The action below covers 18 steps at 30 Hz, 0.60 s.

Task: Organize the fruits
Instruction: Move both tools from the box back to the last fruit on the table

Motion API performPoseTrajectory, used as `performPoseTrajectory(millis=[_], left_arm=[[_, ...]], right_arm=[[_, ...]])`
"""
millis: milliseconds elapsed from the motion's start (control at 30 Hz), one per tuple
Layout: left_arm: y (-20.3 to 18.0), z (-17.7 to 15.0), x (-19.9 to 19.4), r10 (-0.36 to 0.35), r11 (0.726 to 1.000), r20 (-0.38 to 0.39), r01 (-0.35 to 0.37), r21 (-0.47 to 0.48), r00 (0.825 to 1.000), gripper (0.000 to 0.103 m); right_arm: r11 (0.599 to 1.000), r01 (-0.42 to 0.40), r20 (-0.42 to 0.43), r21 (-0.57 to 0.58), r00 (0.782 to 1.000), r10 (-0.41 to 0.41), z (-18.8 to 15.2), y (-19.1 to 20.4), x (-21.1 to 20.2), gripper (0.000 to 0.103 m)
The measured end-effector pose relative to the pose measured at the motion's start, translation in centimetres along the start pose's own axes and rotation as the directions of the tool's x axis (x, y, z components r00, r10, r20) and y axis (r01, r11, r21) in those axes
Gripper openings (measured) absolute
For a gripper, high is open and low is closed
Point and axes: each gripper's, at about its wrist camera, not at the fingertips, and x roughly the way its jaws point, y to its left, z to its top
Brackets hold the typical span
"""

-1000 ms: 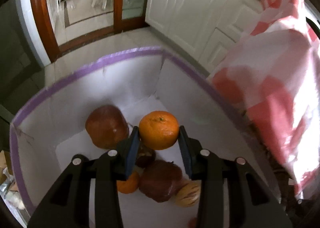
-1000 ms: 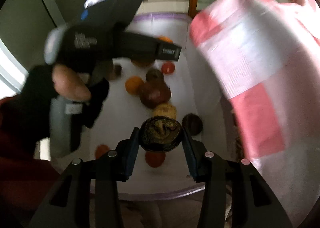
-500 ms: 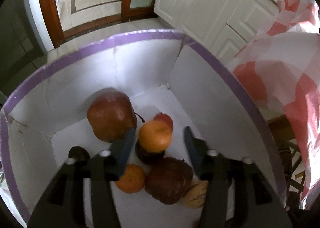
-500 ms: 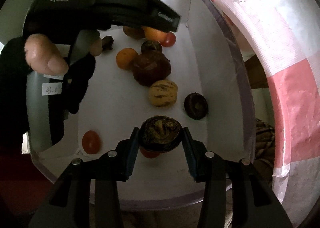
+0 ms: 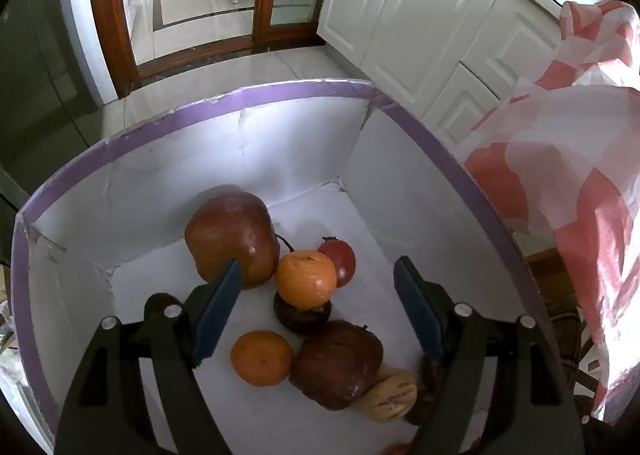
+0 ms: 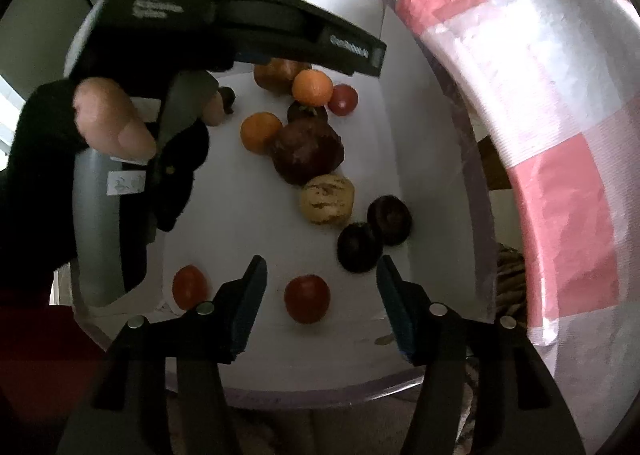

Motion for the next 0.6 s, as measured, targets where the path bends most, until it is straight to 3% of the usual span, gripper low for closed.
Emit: performPoseTrajectory(millis=[167,433,500,600], left_arm=[[-0.8,0.4,-1.1,0.018,0.999,0.029,-0.019,0.026,0.999,0.080],[-2.3,1.9,-4.7,0.100,0.994,0.148,-0.106,0.031,0.984,0.089],[-2.6,2.4,-6.2,0.138,0.988,0.215,-0.149,0.035,0.967,0.090],[-3.6,2.8,-9.9,0.180,0.981,0.383,-0.194,-0.001,0.906,0.096]], right_arm=[[0.999,-0.011,0.135,-0.048,0.991,0.018,0.2,0.7,-3.1,0.057],[0.999,-0.032,0.335,-0.043,0.941,0.044,-0.3,0.1,-8.8,0.067],[0.999,-0.027,0.376,-0.019,0.926,0.033,-0.5,-0.7,-10.0,0.068],[0.999,-0.017,0.463,0.028,0.886,0.002,-1.4,-2.1,-13.2,0.073]])
